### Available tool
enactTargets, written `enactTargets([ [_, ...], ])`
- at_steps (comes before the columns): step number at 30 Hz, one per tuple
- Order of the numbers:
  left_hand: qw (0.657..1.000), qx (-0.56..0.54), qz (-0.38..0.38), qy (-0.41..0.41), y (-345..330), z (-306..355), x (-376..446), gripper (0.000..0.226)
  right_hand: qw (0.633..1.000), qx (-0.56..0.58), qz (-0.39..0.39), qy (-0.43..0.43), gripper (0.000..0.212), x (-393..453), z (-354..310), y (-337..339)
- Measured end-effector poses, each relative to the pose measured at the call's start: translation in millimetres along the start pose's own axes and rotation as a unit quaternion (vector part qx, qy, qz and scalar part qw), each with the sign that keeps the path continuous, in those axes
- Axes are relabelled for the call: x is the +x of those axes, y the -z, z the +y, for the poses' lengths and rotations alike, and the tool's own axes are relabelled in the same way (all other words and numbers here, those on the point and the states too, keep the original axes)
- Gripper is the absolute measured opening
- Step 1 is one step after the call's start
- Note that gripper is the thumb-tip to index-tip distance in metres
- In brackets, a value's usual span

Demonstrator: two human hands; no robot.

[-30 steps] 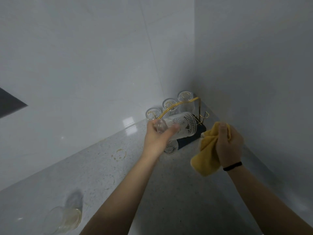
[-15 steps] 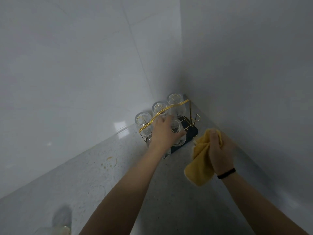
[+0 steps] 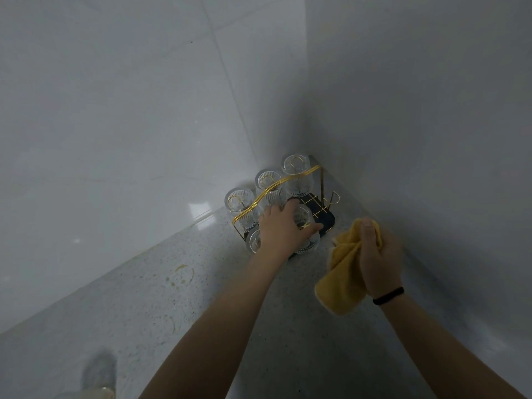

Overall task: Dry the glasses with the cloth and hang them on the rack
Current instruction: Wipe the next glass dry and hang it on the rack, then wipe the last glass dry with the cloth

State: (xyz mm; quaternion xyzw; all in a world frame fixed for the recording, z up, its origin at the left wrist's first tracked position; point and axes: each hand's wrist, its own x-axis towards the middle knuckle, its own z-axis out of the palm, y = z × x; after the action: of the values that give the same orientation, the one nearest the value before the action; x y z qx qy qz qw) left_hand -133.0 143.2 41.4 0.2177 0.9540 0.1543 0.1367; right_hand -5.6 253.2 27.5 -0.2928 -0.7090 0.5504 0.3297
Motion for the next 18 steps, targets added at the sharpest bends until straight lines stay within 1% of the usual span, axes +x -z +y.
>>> enactTargets([
  [4, 1.0, -0.011, 0.004, 0.003, 4.5, 1.0, -6.8, 0.075, 1.0, 0.009, -0.003, 0.004, 0.04, -3.6, -4.6, -1.8],
  [8, 0.994, -0.084, 0.066, 0.001, 17.7, -3.9, -30.9, 0.06, 0.999, 0.025, -0.023, -0.014, 0.044, -15.2, -10.9, -5.6],
  [11, 0.986, -0.132, 0.104, 0.016, 26.0, -16.4, -60.9, 0.051, 0.998, 0.038, -0.047, 0.01, 0.041, -29.0, -22.0, -12.4],
  [14, 0.975, -0.181, 0.124, 0.043, 29.7, -42.6, -100.7, 0.043, 0.995, 0.053, -0.082, 0.022, 0.041, -54.6, -37.6, -25.3],
  [18, 0.956, -0.239, 0.148, 0.082, 31.6, -81.0, -146.5, 0.04, 0.989, 0.068, -0.129, 0.03, 0.039, -89.0, -50.0, -45.9],
])
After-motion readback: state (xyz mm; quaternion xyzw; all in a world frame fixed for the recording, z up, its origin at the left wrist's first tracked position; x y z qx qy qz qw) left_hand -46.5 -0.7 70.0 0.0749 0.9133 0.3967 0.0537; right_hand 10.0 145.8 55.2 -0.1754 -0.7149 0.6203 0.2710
